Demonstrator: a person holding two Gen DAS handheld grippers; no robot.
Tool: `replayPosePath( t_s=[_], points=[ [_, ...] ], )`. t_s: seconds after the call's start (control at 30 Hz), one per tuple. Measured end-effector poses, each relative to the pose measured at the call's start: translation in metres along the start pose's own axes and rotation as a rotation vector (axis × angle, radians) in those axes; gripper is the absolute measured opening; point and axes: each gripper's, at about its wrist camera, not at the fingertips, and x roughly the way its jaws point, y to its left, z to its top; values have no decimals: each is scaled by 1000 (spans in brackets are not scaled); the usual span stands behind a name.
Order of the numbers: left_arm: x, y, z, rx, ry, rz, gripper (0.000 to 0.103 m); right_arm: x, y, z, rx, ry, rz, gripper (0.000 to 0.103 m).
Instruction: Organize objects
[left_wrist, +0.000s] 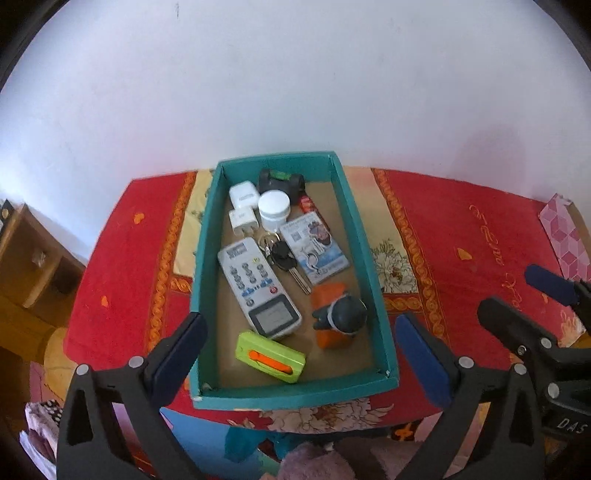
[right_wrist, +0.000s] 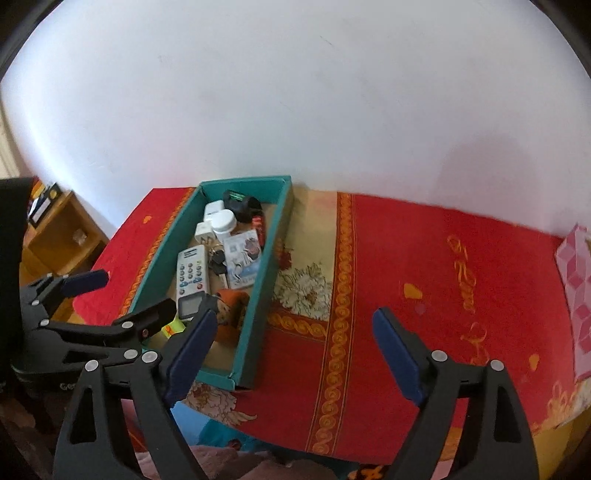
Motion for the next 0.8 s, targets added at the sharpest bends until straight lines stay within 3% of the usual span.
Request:
replayPosePath(
  t_s=[0.8],
  points=[
    [34, 9, -9, -44, 81, 2, 103, 33, -22, -10, 100, 71, -70, 88]
  ],
)
